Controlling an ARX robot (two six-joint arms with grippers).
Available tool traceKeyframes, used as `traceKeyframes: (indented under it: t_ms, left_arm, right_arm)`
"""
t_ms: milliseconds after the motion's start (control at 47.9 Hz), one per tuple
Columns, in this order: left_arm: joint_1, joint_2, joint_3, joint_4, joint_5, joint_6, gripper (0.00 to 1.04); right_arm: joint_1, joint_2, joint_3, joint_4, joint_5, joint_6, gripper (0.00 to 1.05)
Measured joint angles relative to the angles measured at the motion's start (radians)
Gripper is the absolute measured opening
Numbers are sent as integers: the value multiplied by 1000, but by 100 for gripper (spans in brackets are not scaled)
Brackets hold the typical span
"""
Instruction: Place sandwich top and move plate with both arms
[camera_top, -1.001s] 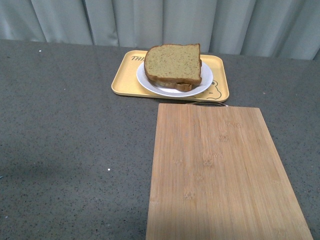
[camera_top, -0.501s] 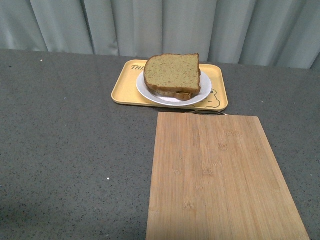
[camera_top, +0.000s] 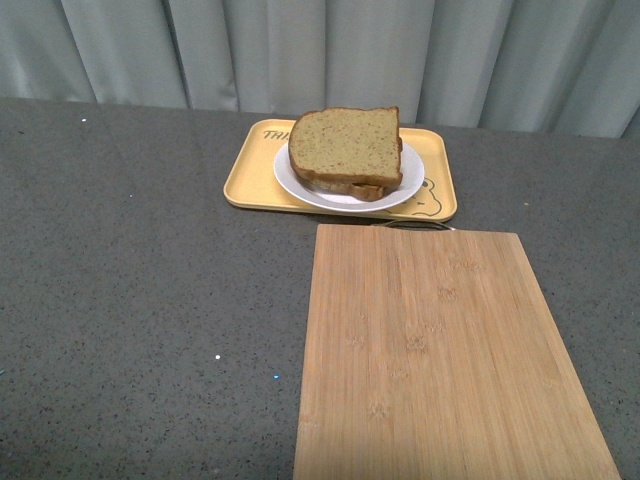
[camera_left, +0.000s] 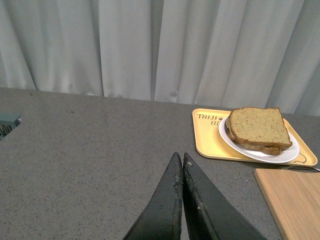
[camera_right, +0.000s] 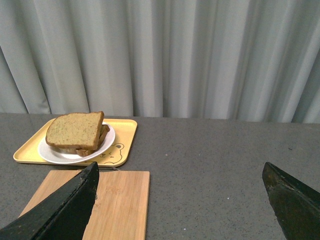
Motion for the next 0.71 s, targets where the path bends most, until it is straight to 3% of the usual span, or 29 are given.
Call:
traceKeyframes:
  t_ms: [709]
  left_arm:
    - [0, -298, 0, -288, 0, 0, 4]
  right_arm:
    - [0, 0, 0, 0, 0, 0, 95]
